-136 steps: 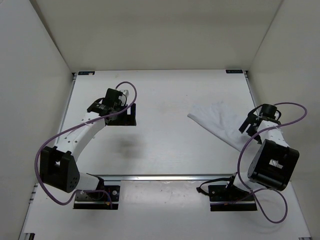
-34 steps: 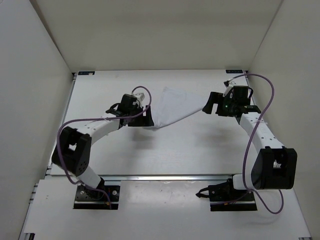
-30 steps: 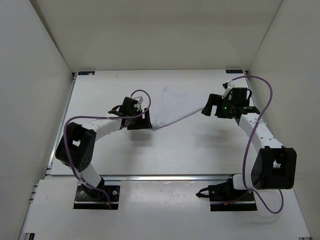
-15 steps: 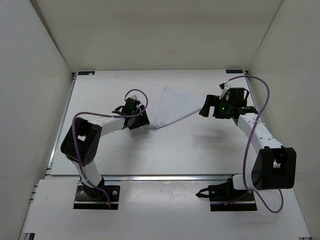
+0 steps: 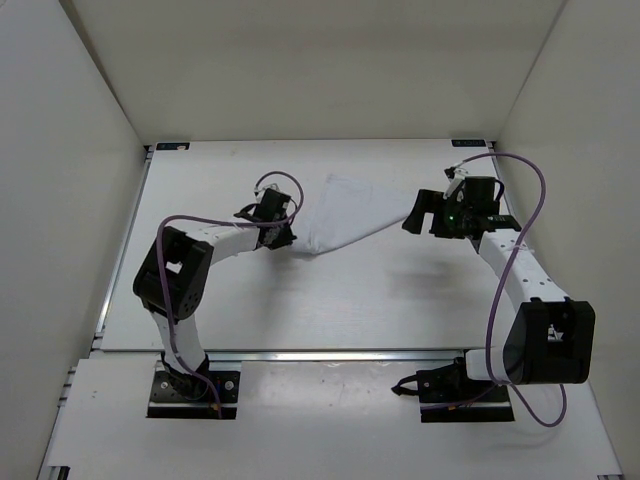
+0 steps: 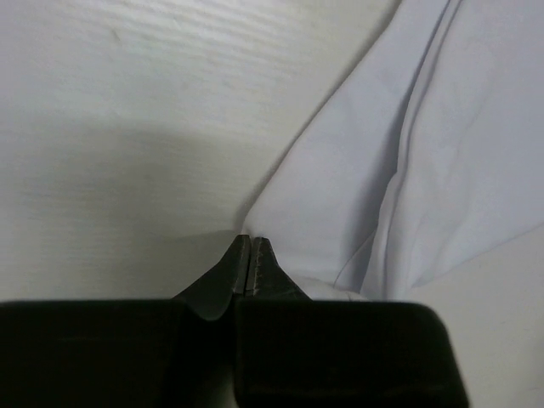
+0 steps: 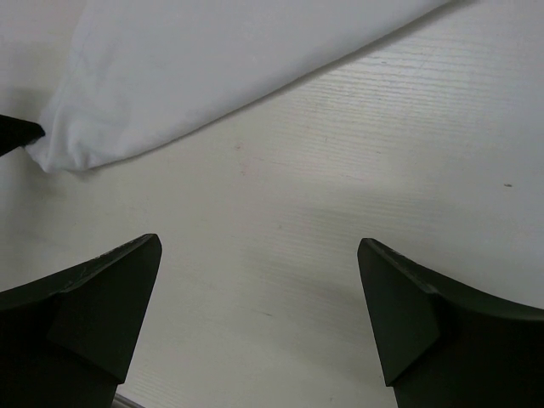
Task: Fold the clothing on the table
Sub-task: Flatten the skirt out
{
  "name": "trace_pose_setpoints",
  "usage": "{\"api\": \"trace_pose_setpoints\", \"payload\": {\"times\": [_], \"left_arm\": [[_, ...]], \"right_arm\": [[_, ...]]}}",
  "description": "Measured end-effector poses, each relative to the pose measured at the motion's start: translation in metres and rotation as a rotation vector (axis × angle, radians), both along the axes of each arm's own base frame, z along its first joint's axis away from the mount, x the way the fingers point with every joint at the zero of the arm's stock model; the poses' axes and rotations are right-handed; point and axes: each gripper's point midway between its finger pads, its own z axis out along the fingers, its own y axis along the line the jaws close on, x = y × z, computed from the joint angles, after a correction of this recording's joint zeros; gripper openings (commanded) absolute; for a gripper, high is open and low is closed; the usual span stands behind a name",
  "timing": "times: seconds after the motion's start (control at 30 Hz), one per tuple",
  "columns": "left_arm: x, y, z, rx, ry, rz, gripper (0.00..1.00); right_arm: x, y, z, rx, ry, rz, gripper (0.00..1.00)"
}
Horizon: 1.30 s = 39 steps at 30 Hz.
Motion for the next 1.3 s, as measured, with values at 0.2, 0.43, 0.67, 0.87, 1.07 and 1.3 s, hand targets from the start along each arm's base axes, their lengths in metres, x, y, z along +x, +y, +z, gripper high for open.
{"api": "trace_pose_setpoints", "payload": {"times": [0.2,0.43,0.67,0.87,1.07,1.3], "left_arm": [[0.044,0.033,0.038,0.075,-0.082,0.034,0.0],[0.09,-0.003,0.145,0.143,-0.352,-0.121,0.0],[-0.01,-0.041,0.136,0.113,-0.356,-0.3,0.0],[-0.086,0.062,0.016,0.247,0.007,-0.196,0.0],[-0.093,0.083,0.016,0.216,0.041,-0.117,0.0],[-0.118,0.054,0.001,0.11,0.085,-0.186,0.0]], "right_arm": [[0.001,0.009,0.001,0.009,-0.008,0.024,0.98],[0.001,0.012,0.01,0.031,-0.033,0.015,0.97],[-0.011,0.0,0.015,0.05,-0.059,-0.031,0.98],[-0.013,0.006,0.012,0.057,-0.045,-0.022,0.97],[0.003,0.055,0.008,0.056,0.017,0.095,0.99],[0.042,0.172,0.014,0.02,0.018,0.312,0.98]]}}
